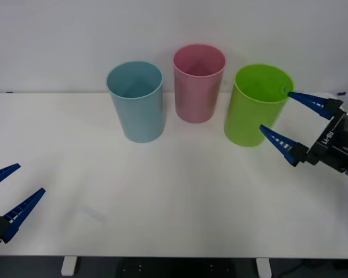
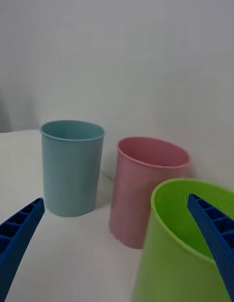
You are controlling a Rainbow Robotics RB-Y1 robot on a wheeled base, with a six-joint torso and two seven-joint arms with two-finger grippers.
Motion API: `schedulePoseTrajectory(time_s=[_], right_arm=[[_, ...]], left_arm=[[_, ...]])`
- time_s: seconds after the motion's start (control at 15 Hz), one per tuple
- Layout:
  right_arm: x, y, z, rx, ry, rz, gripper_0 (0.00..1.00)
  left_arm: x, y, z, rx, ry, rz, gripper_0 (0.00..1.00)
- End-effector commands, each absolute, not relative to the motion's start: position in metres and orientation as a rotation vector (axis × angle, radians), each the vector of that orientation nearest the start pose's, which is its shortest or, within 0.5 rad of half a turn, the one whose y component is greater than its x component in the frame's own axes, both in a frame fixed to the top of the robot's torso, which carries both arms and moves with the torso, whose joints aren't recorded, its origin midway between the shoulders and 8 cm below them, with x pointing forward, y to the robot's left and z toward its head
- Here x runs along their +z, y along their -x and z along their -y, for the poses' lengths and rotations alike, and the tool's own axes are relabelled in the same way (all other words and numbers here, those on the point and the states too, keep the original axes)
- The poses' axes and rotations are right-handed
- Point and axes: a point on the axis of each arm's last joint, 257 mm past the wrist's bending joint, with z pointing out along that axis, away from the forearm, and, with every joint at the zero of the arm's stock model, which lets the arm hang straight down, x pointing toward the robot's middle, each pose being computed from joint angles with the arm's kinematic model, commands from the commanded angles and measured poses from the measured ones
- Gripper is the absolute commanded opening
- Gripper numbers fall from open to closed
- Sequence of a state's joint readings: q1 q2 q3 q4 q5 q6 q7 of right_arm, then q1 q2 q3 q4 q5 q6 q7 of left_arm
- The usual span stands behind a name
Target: Grasp the object on the table and drop it into the matching bin: aluminum can to the light blue bin, PET bottle to the pink bin.
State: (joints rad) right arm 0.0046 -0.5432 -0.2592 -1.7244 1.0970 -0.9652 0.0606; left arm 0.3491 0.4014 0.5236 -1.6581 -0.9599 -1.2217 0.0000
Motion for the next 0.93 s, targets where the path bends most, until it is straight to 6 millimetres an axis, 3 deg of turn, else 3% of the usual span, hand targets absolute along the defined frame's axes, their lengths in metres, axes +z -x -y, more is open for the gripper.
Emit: schedulePoseTrajectory(time_s=[0.07,0.47,0.93], right_arm=[[-0.107,-0.433,0.263,0.331,0.842,-1.273,1.00],[-0.143,-0.399,0.305,0.320,0.766,-1.380,1.00],[-0.161,-0.362,0.321,0.391,0.686,-1.438,1.00]], left_arm=[[-0.169,-0.342,-0.330,-0.567,-0.465,-1.441,1.00],[-0.169,-0.342,-0.330,-0.567,-0.465,-1.441,1.00],[-0.169,-0.342,-0.330,-0.567,-0.465,-1.441,1.00]])
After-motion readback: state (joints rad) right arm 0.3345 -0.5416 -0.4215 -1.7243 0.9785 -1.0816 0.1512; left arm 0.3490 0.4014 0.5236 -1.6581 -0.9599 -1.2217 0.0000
